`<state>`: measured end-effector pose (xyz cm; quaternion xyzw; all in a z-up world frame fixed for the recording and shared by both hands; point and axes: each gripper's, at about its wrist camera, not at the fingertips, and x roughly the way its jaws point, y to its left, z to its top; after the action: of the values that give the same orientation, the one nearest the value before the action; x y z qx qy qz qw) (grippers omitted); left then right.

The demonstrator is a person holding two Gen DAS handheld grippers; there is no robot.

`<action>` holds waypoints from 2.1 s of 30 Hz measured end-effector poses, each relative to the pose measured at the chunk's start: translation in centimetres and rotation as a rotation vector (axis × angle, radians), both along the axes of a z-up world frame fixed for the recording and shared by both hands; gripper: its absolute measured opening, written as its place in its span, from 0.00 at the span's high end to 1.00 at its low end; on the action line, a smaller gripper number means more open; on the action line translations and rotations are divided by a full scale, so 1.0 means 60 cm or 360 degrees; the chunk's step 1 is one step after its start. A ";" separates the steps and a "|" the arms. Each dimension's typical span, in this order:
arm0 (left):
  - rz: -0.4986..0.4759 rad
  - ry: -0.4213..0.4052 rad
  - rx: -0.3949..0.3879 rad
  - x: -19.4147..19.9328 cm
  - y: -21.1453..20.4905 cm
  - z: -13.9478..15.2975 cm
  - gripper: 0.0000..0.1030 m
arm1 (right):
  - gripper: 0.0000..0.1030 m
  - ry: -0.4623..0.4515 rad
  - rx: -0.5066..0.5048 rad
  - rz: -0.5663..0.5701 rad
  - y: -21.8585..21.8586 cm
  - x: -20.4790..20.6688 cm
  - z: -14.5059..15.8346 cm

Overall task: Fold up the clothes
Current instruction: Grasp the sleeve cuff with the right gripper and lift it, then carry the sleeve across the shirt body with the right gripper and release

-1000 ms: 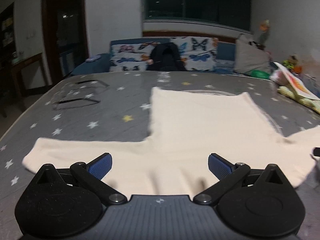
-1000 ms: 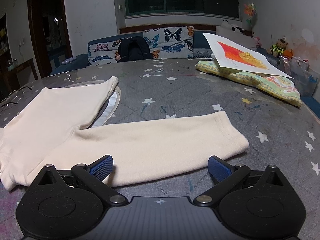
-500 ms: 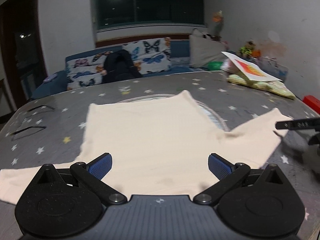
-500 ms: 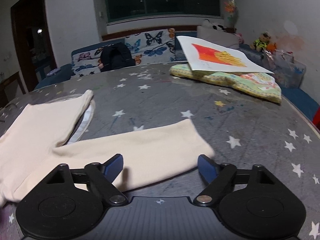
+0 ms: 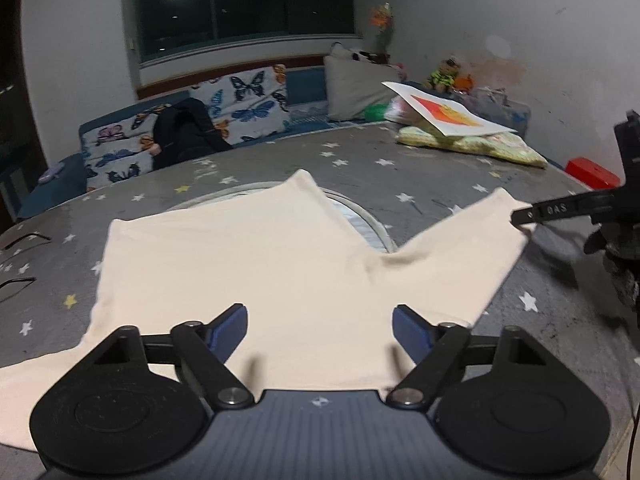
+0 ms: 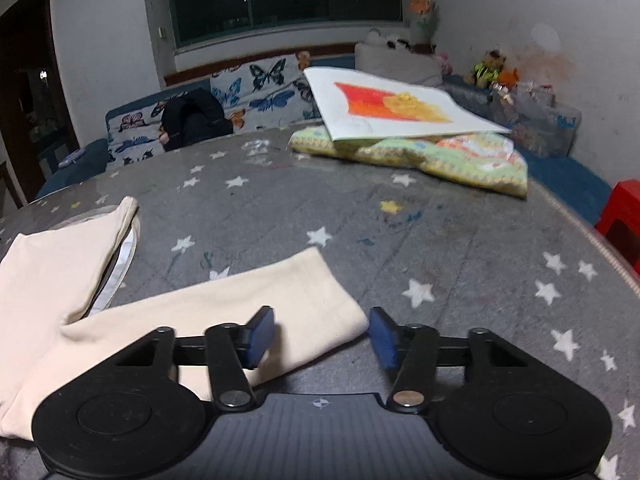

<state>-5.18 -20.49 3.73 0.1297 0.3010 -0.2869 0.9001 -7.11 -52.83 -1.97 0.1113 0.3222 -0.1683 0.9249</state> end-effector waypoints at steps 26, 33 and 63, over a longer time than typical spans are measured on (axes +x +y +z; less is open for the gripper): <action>-0.0171 0.0071 0.0082 0.000 -0.049 -0.021 0.38 | 0.85 -0.0047 0.0103 0.0039 -0.003 -0.004 0.002; -0.0244 0.0068 0.0083 -0.005 -0.068 -0.021 0.31 | 0.89 -0.0158 0.0192 0.0056 -0.006 -0.017 0.029; 0.0032 0.0055 -0.0177 -0.009 0.111 0.012 0.20 | 0.90 -0.0353 0.0397 0.0755 0.236 0.065 0.185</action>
<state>-5.72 -13.84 4.42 0.0713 0.3014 -0.2965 0.9034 -3.19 -38.68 9.12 0.1634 0.2543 0.1069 0.9472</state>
